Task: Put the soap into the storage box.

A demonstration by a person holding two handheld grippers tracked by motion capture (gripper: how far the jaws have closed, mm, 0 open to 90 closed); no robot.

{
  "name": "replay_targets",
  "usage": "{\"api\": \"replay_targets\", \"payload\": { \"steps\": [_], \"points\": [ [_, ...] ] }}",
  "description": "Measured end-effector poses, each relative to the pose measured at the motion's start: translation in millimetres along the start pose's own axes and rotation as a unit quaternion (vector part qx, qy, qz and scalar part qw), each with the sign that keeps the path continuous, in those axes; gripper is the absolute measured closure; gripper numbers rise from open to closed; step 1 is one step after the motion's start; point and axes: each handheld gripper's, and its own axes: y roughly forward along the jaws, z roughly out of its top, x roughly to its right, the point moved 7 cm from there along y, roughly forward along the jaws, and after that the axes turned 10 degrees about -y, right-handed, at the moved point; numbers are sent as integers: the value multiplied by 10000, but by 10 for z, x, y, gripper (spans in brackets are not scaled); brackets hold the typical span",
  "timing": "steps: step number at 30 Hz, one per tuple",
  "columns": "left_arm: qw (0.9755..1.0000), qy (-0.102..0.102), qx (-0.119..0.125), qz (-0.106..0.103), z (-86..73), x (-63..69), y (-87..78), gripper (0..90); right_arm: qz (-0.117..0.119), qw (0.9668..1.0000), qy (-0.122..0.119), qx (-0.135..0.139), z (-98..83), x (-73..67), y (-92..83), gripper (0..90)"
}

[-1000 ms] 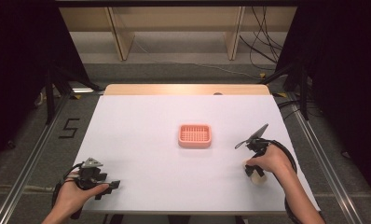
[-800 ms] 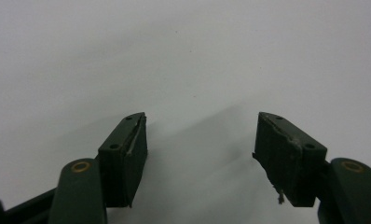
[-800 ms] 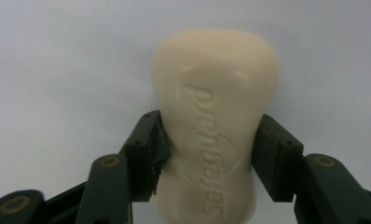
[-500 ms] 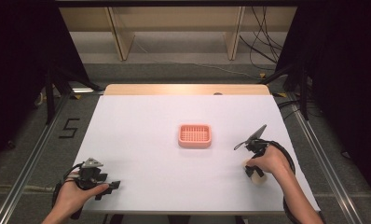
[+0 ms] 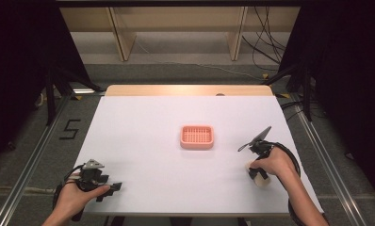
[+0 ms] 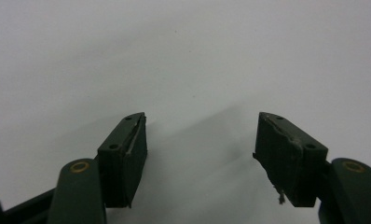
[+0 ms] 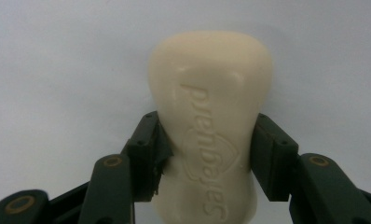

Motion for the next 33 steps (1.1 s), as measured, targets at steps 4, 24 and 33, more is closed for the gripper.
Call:
{"api": "replay_targets", "payload": {
  "steps": [4, 24, 33],
  "points": [
    [10000, 6, -4, -2, 0, -1, 0, 336, 2, 10000, 27, -40, -3, -6, -30, 504],
    [10000, 0, 8, 21, 5, -10, 5, 335, -52, 9997, -92, 204, 29, -26, -147, 504],
    [10000, -10, 11, 15, 3, -9, 5, 335, -104, 9994, -149, 305, 75, -54, -184, 504]
  ]
}}
